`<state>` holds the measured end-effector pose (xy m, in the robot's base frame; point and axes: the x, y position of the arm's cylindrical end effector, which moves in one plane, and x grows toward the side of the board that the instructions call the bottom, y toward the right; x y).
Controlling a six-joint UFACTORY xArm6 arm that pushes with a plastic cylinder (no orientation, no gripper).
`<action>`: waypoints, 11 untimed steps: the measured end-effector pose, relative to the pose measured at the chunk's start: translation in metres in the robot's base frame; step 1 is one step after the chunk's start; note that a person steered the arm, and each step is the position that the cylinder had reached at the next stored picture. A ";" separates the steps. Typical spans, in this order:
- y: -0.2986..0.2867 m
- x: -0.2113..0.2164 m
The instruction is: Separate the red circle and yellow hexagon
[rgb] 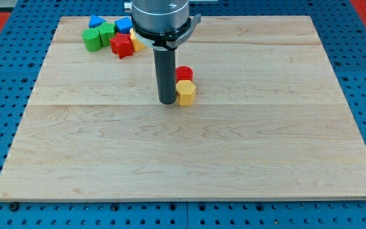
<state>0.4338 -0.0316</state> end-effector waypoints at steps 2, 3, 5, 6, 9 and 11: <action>-0.005 0.000; -0.011 0.000; -0.026 -0.003; -0.025 -0.003; 0.011 -0.056; 0.122 -0.073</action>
